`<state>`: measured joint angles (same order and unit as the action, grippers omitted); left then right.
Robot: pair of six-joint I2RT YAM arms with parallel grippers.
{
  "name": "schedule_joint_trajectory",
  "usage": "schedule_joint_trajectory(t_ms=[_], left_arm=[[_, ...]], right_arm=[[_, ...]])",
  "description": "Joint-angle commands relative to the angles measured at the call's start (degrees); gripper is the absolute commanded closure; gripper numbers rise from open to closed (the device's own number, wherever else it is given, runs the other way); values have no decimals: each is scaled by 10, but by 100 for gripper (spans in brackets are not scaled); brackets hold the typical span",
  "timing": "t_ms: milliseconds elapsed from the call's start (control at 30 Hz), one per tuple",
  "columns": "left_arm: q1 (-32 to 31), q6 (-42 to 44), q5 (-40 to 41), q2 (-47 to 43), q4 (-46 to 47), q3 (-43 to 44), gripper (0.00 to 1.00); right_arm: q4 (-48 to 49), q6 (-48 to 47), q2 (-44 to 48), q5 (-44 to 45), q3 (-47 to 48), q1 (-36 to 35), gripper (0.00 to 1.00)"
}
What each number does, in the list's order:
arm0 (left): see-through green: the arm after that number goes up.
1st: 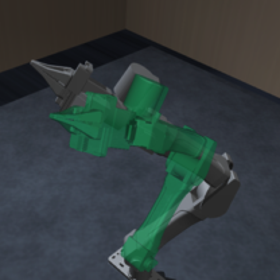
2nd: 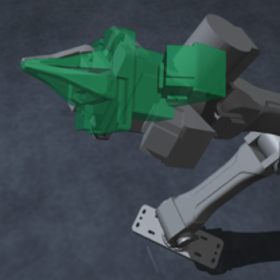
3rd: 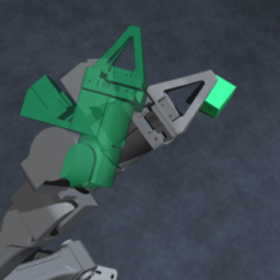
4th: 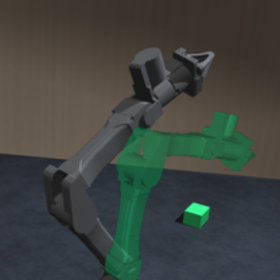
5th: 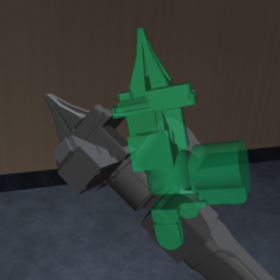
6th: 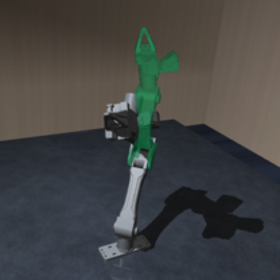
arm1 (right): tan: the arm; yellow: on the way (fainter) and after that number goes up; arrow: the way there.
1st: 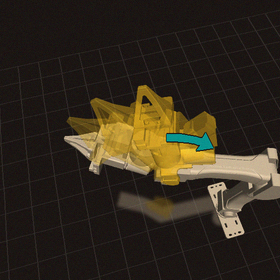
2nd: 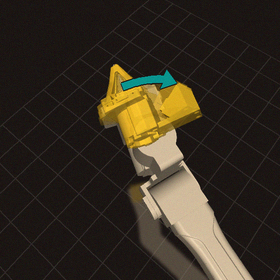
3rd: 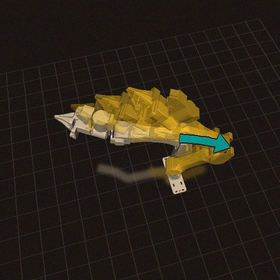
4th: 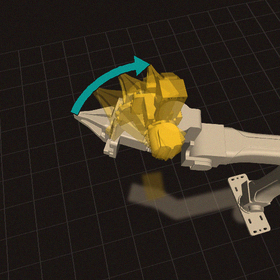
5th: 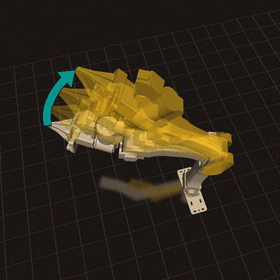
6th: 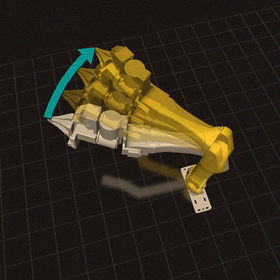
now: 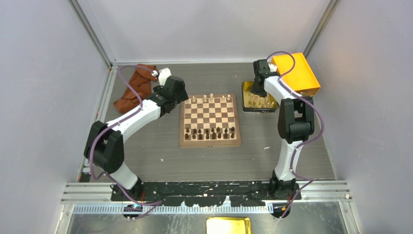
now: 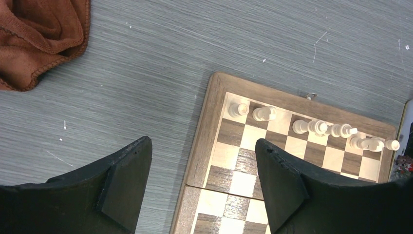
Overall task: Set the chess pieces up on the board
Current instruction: Pick up the chess piece from the storage box.
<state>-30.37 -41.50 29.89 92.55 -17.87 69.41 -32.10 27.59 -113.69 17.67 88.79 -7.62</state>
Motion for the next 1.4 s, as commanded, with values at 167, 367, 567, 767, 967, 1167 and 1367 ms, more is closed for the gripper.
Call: schedule_joint_trajectory(t_ms=[167, 367, 567, 767, 967, 1167, 1367], left_arm=[[0, 5, 8, -8, 21, -1, 22], [0, 4, 8, -5, 22, -1, 22], [-1, 4, 7, -2, 22, 0, 22], [-1, 4, 6, 1, 22, 5, 22], [-1, 2, 4, 2, 22, 6, 22], [-1, 1, 3, 2, 21, 6, 22], [-1, 0, 3, 0, 20, 5, 22]], right_arm=[[25, 14, -12, -7, -1, 7, 66], [27, 14, -17, -11, -2, 10, 69], [30, 14, -23, -14, 0, 13, 71], [29, 15, -25, -18, 1, 14, 72], [29, 16, -27, -24, 1, 14, 72], [29, 17, -26, -27, 1, 14, 75], [28, 18, -27, -29, 0, 14, 82]])
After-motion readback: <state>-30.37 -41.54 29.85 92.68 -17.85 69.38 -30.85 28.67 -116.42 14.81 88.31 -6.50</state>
